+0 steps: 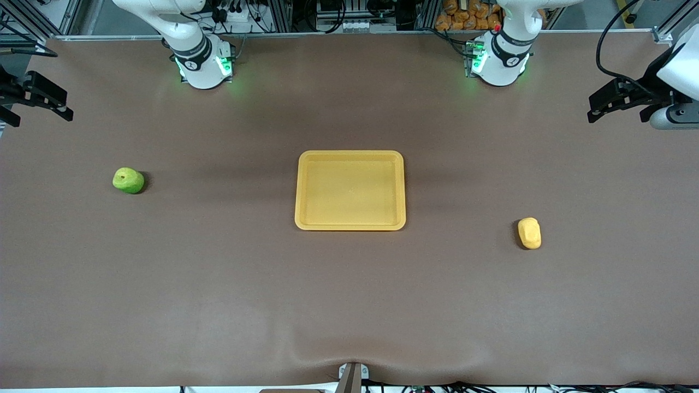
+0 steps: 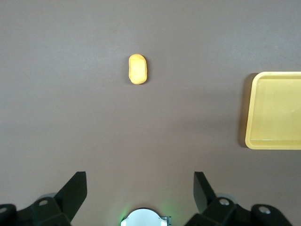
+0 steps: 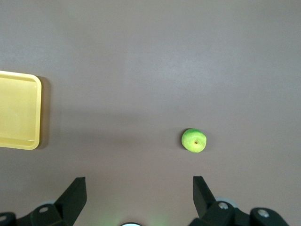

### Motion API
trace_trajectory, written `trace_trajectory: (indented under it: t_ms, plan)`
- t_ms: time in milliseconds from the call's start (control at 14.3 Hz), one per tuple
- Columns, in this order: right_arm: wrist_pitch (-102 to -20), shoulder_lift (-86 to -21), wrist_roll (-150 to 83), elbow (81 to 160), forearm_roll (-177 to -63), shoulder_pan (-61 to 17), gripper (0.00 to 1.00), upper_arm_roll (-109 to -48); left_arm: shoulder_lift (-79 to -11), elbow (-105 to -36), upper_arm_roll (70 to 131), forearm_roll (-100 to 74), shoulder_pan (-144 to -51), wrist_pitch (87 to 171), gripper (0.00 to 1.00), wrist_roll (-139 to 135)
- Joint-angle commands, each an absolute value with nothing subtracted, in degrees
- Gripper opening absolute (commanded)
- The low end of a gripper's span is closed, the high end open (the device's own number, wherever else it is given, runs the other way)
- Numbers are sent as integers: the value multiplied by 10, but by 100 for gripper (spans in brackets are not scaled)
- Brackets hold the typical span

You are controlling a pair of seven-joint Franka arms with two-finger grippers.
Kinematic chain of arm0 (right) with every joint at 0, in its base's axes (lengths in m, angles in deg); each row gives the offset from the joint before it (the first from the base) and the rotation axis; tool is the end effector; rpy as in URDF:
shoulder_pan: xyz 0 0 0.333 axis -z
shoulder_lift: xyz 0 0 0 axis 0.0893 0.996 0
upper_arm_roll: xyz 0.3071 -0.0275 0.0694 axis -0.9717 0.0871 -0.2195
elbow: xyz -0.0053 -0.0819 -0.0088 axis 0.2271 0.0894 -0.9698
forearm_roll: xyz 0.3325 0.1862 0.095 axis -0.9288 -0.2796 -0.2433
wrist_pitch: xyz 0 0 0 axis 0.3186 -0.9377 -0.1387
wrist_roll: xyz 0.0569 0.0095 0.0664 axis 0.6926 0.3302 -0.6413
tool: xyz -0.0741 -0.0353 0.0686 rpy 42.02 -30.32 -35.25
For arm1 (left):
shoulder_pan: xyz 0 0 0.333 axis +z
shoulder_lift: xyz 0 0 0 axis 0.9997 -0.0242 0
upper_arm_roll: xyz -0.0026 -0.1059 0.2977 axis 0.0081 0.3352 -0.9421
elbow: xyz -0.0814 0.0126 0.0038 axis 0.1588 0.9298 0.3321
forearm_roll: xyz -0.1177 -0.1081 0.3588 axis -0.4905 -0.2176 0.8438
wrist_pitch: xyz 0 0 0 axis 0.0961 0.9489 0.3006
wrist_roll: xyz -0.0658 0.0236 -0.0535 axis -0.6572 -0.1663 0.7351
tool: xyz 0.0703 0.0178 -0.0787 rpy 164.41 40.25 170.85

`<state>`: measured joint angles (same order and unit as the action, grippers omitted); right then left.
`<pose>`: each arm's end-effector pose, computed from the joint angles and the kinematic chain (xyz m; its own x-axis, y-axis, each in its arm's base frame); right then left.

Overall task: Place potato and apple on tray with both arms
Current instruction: 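Move the right gripper toward the green apple while the left gripper approaches the potato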

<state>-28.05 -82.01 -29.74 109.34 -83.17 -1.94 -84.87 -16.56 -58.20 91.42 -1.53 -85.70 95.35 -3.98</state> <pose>0.5146 -0.0172 0.6732 0.9931 0.1165 -0.0117 0.1165 -0.9932 -0.0043 0.5236 -0.0554 0.6632 0.9997 -0.0226 -0.0122 -0.0232 -0.9982 -0.0556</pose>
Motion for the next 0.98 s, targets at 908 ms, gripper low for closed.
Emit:
trace_trajectory:
  t_ms: [908]
  plan:
    - [-278,-752,-298,1089,-830,10,100,-847,-233,-580,916,-4,-854,980,100,-31]
